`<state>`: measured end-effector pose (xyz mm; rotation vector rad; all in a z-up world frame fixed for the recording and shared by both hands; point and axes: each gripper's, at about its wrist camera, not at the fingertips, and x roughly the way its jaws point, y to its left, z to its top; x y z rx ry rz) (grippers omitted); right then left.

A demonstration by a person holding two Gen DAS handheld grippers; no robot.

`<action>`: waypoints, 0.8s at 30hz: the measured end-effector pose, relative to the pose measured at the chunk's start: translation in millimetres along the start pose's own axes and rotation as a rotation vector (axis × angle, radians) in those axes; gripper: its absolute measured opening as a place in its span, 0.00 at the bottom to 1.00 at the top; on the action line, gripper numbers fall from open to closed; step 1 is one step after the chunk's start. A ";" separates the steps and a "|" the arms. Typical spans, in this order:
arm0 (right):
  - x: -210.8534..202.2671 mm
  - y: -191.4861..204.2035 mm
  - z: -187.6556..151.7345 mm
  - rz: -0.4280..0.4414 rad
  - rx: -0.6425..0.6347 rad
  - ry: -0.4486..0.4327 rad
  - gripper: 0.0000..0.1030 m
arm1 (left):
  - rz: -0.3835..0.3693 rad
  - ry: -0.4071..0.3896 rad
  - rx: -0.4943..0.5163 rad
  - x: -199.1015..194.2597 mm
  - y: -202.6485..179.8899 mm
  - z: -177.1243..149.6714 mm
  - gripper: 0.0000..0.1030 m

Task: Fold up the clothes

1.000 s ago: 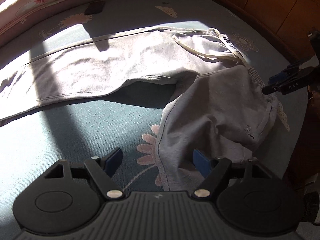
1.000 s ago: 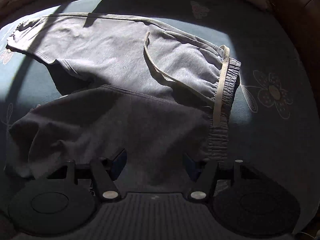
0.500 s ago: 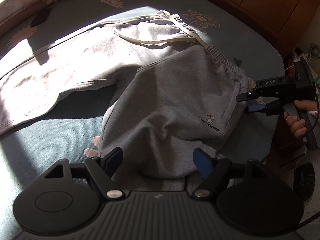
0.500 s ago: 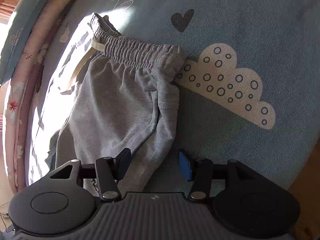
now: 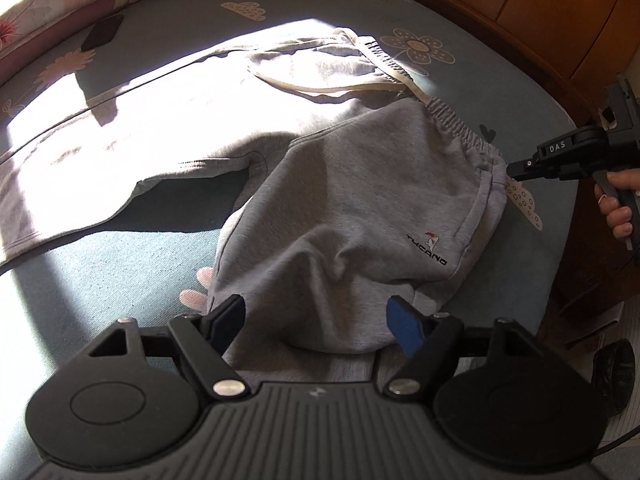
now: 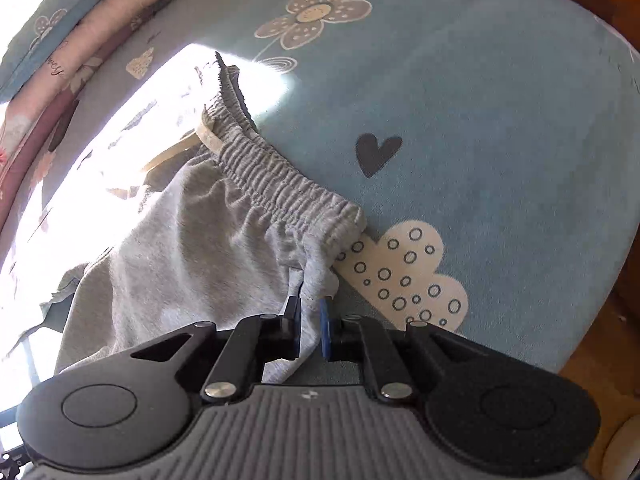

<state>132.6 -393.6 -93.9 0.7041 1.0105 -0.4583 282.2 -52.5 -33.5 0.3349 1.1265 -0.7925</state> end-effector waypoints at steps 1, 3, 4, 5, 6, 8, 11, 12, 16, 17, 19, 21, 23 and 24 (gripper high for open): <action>0.2 9.1 6.3 0.017 -0.044 -0.014 0.18 | 0.004 -0.002 -0.015 -0.3 1.6 -1.7 0.75; 12.6 30.4 21.7 0.064 -0.125 -0.038 0.19 | 0.012 -0.004 -0.045 -0.4 3.9 -5.5 0.75; 22.9 43.0 30.0 0.087 -0.163 -0.048 0.19 | 0.018 -0.003 -0.060 -0.2 4.5 -7.8 0.75; 37.5 55.7 38.6 0.114 -0.198 -0.044 0.19 | 0.021 -0.002 -0.068 -0.4 4.5 -9.8 0.75; 49.8 63.9 43.6 0.124 -0.223 -0.038 0.19 | 0.024 0.000 -0.074 -0.7 4.2 -11.7 0.75; 77.6 77.9 52.4 0.101 -0.269 0.007 0.19 | 0.031 -0.001 -0.079 -2.8 3.6 -16.3 0.75; 76.4 61.4 55.9 0.053 -0.272 0.043 0.07 | 0.039 0.003 -0.086 -7.4 4.7 -21.9 0.75; 76.1 56.0 57.0 0.037 -0.274 0.054 0.07 | 0.039 0.003 -0.089 -8.8 5.7 -23.7 0.75; 74.6 34.1 61.7 -0.027 -0.278 0.102 0.07 | 0.051 0.001 -0.117 -10.6 12.2 -27.3 0.75; 72.9 29.7 62.6 -0.037 -0.277 0.111 0.07 | 0.053 -0.003 -0.124 -10.4 12.9 -26.5 0.75; 63.4 28.3 61.9 -0.024 -0.273 0.115 0.24 | 0.054 -0.009 -0.133 -9.0 13.1 -23.8 0.75; 56.4 36.6 54.5 0.004 -0.324 0.108 0.37 | 0.050 -0.017 -0.133 -6.9 11.0 -20.7 0.75; 52.6 44.4 46.7 0.016 -0.380 0.109 0.38 | 0.041 -0.013 -0.118 -3.8 6.7 -17.2 0.75; 60.9 46.9 41.6 -0.033 -0.418 0.135 0.38 | 0.036 -0.010 -0.110 -2.7 4.4 -16.0 0.75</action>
